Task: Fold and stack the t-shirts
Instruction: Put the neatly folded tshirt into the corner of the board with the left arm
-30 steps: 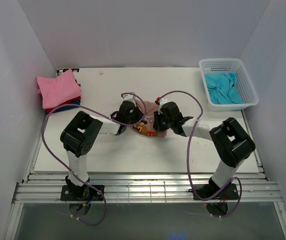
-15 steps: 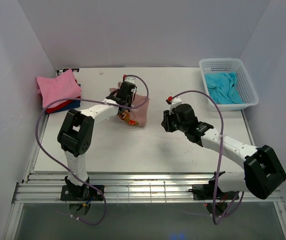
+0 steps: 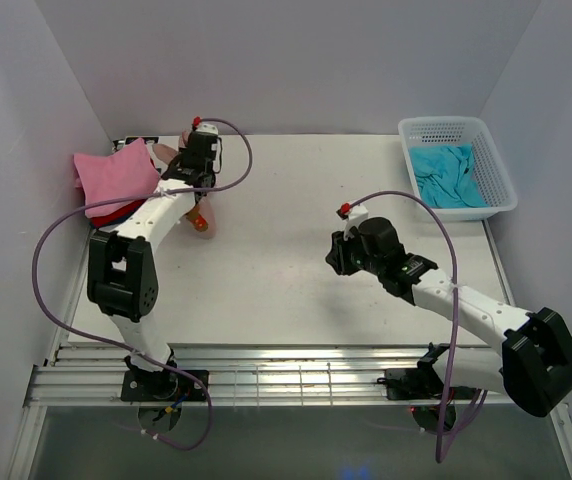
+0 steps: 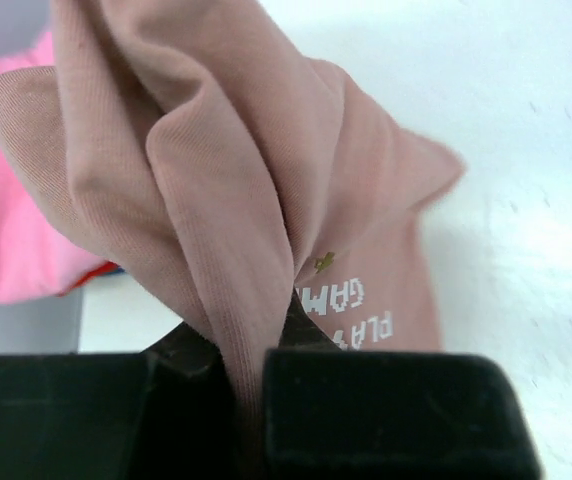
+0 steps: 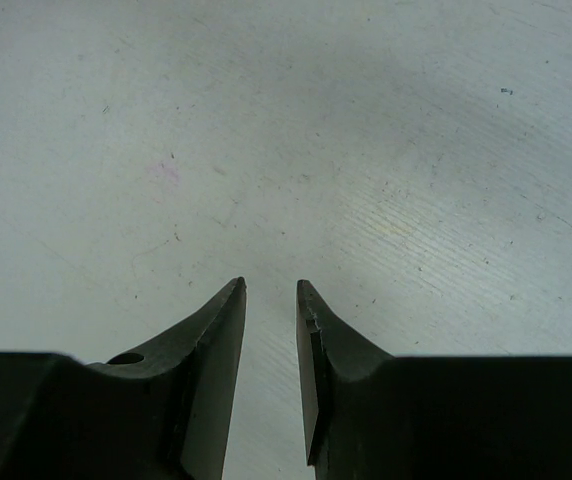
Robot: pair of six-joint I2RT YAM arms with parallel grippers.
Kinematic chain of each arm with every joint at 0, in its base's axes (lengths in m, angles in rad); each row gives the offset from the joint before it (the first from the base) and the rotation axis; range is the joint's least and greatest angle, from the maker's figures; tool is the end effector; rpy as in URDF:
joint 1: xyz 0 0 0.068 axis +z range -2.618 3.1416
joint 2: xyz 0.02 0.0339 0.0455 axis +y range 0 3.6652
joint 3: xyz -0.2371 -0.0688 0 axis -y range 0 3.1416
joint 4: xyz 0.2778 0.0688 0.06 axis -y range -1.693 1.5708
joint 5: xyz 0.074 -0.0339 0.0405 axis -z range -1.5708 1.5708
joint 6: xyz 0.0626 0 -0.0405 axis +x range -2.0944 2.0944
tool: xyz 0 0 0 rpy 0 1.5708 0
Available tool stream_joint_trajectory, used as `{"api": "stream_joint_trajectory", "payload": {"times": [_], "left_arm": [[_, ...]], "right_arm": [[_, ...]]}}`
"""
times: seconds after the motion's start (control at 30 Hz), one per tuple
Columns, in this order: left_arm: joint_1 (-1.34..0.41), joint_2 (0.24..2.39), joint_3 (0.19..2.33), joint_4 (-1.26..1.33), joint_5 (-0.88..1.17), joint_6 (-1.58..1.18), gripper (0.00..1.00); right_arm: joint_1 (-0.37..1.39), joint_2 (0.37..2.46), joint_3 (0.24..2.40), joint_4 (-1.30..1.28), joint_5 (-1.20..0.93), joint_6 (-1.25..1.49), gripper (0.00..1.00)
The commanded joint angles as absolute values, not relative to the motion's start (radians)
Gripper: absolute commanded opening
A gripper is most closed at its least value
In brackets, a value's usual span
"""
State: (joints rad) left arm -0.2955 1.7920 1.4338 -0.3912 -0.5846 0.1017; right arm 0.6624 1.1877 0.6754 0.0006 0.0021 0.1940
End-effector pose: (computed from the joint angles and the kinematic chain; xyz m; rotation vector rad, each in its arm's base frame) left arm 0.4364 -0.0967 0.2177 0.1524 2.2285 0.5700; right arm 0.2540 0.1979 0.1826 -0.4917 2.0667 0.5143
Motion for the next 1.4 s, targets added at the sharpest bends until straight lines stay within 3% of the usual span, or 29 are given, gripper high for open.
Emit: {"api": "stream_joint_trajectory", "payload": {"times": [0.0, 0.67, 1.37], "left_arm": [[-0.242, 1.730, 1.531, -0.353, -0.568, 0.172, 0.00], [-0.011, 1.968, 1.910, -0.273, -0.408, 0.285, 0.00], [0.255, 1.965, 1.801, -0.192, -0.299, 0.175, 0.00]], "right_arm": [[0.666, 1.170, 0.667, 0.040, -0.044, 0.176, 0.34], [0.666, 1.207, 0.650, 0.074, -0.101, 0.183, 0.34], [0.699, 1.262, 0.649, 0.094, -0.150, 0.176, 0.34]]}}
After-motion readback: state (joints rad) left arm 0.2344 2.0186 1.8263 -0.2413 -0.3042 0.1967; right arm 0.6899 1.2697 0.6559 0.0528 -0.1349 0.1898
